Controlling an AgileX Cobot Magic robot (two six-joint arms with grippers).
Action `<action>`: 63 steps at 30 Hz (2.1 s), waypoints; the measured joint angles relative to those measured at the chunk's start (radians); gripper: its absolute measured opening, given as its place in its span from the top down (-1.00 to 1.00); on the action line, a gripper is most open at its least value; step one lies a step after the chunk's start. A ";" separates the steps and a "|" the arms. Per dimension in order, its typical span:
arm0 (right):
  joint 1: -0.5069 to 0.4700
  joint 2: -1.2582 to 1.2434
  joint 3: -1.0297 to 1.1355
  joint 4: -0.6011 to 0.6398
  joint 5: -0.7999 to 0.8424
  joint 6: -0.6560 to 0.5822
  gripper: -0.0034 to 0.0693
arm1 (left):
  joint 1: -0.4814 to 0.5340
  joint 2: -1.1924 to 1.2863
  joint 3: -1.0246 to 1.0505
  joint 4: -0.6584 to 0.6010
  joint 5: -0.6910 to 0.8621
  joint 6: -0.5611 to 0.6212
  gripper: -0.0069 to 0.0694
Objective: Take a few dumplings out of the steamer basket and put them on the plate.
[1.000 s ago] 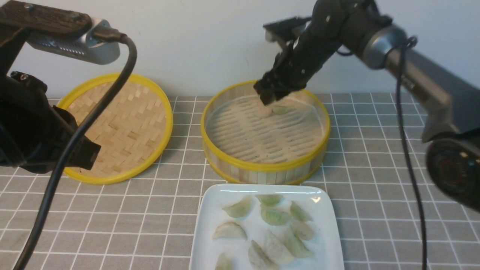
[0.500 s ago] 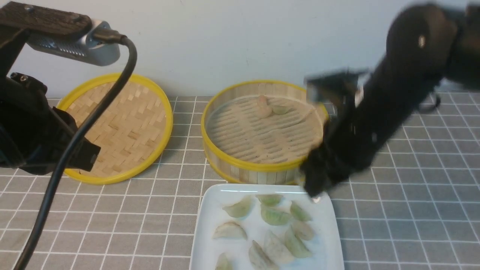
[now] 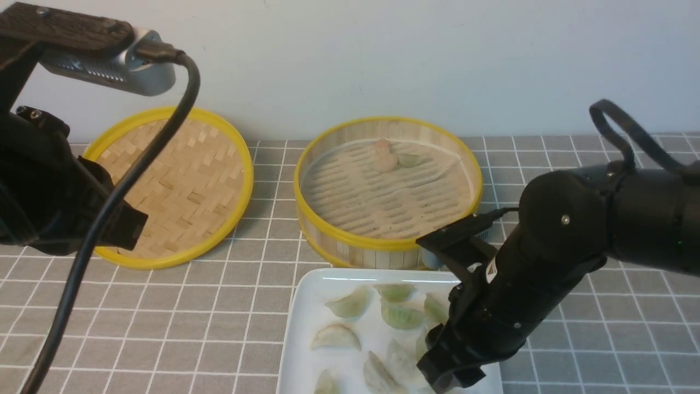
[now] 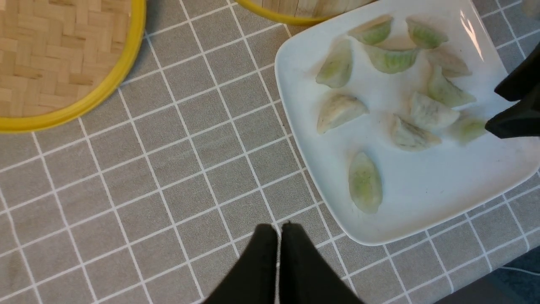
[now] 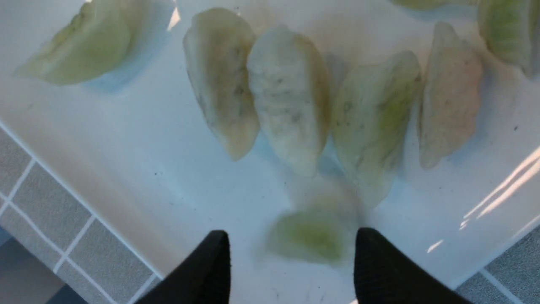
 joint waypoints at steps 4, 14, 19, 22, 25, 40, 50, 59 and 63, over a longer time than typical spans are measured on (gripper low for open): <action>0.000 0.000 -0.007 -0.006 0.008 0.000 -0.30 | 0.000 0.000 0.000 0.000 0.003 0.000 0.83; 0.000 -0.287 -0.088 -0.186 0.123 0.154 0.82 | 0.000 0.000 0.000 -0.002 0.003 0.000 0.83; 0.000 -0.605 -0.082 -0.289 0.097 0.263 0.93 | 0.000 0.000 0.000 -0.008 0.004 0.004 0.83; 0.000 -0.827 -0.024 -0.328 0.021 0.312 0.94 | 0.000 0.000 0.000 -0.014 0.004 0.004 0.83; 0.000 -1.004 0.100 -0.363 -0.084 0.349 0.94 | 0.000 0.000 0.000 -0.018 0.001 0.004 0.83; 0.000 -1.588 0.660 -0.568 -0.517 0.618 0.94 | 0.000 0.000 0.000 -0.022 -0.057 0.029 0.83; 0.000 -1.601 0.667 -0.572 -0.572 0.630 0.94 | 0.000 -0.191 0.176 -0.022 -0.192 0.045 0.83; 0.000 -1.601 0.668 -0.573 -0.572 0.632 0.94 | 0.000 -0.631 0.487 -0.036 -0.500 0.042 0.83; 0.000 -1.601 0.668 -0.575 -0.572 0.632 0.94 | 0.000 -0.738 0.520 -0.060 -0.494 0.042 0.83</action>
